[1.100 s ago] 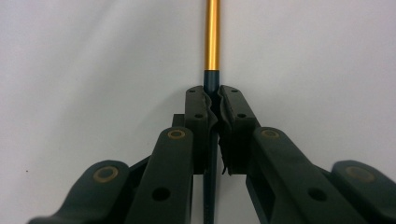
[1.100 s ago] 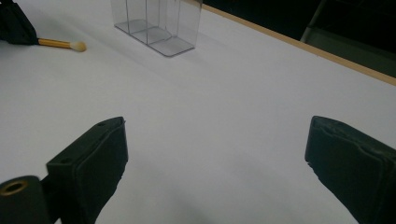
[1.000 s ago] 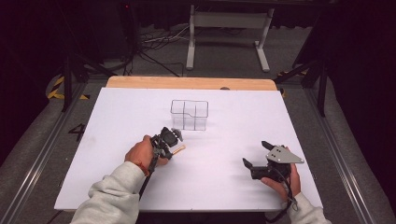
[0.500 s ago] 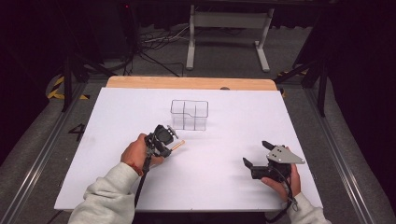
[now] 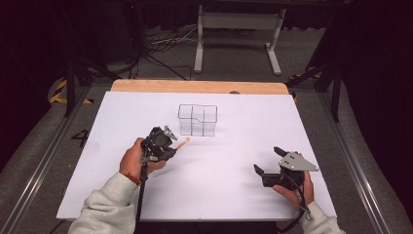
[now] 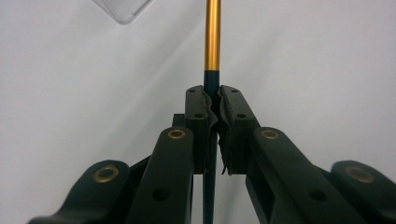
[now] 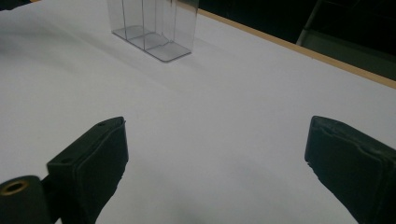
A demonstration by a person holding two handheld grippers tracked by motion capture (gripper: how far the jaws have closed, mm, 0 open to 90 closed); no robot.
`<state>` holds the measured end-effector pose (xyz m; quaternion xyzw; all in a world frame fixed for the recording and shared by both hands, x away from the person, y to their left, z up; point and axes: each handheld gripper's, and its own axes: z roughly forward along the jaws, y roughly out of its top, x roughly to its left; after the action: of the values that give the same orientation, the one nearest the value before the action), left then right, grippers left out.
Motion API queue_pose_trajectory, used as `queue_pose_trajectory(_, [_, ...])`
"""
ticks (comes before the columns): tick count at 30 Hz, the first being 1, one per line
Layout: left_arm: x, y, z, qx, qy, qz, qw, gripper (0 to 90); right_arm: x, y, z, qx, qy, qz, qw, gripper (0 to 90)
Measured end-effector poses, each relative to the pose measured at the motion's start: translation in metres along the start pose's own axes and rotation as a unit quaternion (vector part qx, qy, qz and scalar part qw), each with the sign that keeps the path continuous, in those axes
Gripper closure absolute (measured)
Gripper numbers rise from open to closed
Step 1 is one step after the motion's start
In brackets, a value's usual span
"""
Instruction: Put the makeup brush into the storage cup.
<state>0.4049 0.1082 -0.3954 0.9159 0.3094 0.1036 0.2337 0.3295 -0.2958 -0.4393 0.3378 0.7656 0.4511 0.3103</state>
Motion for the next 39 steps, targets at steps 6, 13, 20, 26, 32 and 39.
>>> queue_pose_trajectory(6, [0.004,-0.007,-0.009,-0.046,0.004,-0.005,0.9989,82.8,0.000,0.000,-0.001,-0.003,0.001,0.000,1.0000,6.6])
queue_pose_trajectory(13, [0.007,-0.017,-0.019,-0.094,0.007,-0.012,0.9954,82.8,0.000,0.000,-0.001,-0.008,0.003,-0.002,1.0000,6.6])
queue_pose_trajectory(20, [0.014,-0.031,-0.027,-0.144,-0.004,-0.007,0.9895,82.8,0.000,0.000,-0.001,-0.009,0.001,-0.004,0.9999,6.7])
queue_pose_trajectory(26, [0.016,-0.041,-0.032,-0.176,-0.004,0.003,0.9844,82.8,0.000,0.000,-0.001,-0.009,-0.001,-0.002,1.0000,6.7])
queue_pose_trajectory(32, [0.020,-0.054,-0.040,-0.208,0.009,-0.003,0.9781,82.8,-0.001,-0.001,-0.002,-0.010,-0.003,0.001,0.9999,6.7])
queue_pose_trajectory(39, [0.021,-0.062,-0.041,-0.239,0.044,-0.001,0.9701,82.8,0.000,0.000,-0.001,-0.009,0.000,-0.001,1.0000,6.8])
